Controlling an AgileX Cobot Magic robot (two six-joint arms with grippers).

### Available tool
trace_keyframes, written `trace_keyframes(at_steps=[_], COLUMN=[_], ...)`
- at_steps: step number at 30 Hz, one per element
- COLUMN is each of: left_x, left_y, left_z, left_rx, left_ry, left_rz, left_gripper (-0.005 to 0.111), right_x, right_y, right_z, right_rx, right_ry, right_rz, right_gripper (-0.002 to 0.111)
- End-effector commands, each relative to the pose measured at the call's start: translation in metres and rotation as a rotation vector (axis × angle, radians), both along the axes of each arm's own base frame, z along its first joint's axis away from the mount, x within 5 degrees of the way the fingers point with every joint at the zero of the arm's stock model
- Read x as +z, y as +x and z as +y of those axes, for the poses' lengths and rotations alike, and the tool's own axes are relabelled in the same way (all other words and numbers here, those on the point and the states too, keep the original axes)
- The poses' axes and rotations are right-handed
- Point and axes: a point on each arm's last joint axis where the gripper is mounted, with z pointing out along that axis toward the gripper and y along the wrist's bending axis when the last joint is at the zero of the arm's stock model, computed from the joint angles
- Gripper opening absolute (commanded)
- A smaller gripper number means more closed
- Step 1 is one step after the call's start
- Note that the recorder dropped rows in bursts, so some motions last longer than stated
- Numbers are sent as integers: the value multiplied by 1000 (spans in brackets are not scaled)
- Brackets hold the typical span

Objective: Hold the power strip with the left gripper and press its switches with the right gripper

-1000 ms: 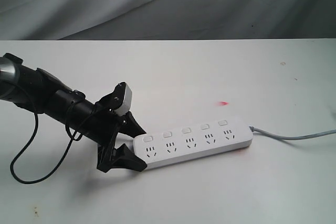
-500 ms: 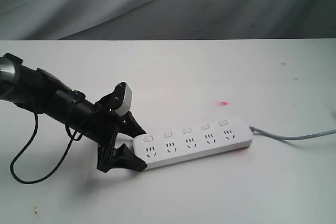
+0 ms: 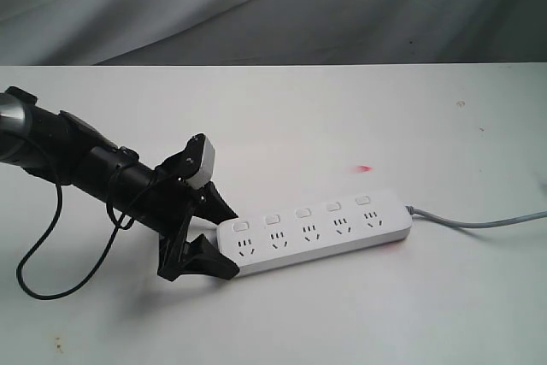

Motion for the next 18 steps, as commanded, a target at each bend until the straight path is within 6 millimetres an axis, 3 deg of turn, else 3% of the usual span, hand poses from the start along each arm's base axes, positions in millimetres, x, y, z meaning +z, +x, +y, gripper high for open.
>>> trace_keyframes(at_steps=[1, 10, 18], left_x=[-2, -2, -2], left_y=[-1, -1, -1], left_z=[-1, -1, -1], left_rx=[-2, -2, -2], left_ry=[13, 13, 13], left_rz=[1, 1, 1], left_gripper=[30, 30, 30], right_x=[-27, -61, -103], right_y=[-14, -31, -27], right_z=[-6, -4, -4], right_rx=[-75, -93, -94], right_ry=[1, 23, 29], right_rz=[-11, -84, 10], right_gripper=[0, 0, 0])
